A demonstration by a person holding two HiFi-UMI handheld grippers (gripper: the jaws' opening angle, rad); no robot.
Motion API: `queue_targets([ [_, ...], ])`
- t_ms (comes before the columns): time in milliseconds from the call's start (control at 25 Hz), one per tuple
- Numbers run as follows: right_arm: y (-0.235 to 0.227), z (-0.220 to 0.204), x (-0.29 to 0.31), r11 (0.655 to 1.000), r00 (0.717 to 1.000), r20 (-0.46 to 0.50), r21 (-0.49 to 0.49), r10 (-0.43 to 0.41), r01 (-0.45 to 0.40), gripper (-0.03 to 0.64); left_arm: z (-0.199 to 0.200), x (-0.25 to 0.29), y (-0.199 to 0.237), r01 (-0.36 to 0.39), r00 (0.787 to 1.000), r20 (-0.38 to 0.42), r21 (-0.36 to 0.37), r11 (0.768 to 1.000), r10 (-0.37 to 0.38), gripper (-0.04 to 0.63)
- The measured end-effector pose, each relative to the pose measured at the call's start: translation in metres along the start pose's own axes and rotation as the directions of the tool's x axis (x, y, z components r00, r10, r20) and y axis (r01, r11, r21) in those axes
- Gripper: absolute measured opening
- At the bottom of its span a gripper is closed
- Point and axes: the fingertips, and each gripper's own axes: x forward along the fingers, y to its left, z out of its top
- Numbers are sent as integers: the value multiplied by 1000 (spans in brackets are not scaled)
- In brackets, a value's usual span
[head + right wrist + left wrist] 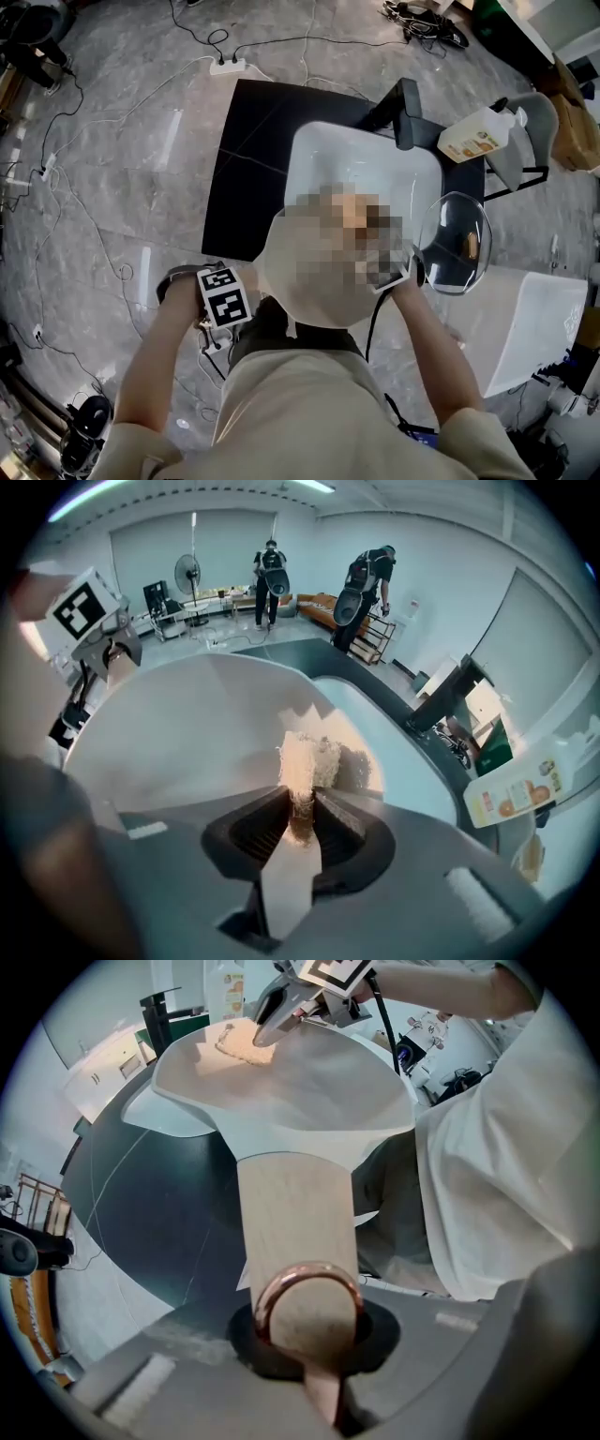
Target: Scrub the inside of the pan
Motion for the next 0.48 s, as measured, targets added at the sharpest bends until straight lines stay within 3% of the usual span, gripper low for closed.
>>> queue_targets([
  [120,-10,-11,-12,1000,997,-68,-15,-24,23,84,2,0,1,-1,1000,-7,-6,1000,1,9],
  [240,-7,-23,-22,998,987,-160,-67,7,-18,83,2,0,0,-3,1000,-13,-12,1000,3,9],
  [360,6,-42,-32,982,956,-290,-164,45,-96,80,2,0,0,-8,1000,-13,-18,1000,8,9],
  [480,23,-62,-40,961,909,-405,-202,93,-188,78,2,1,0,-11,1000,-13,-20,1000,11,9],
])
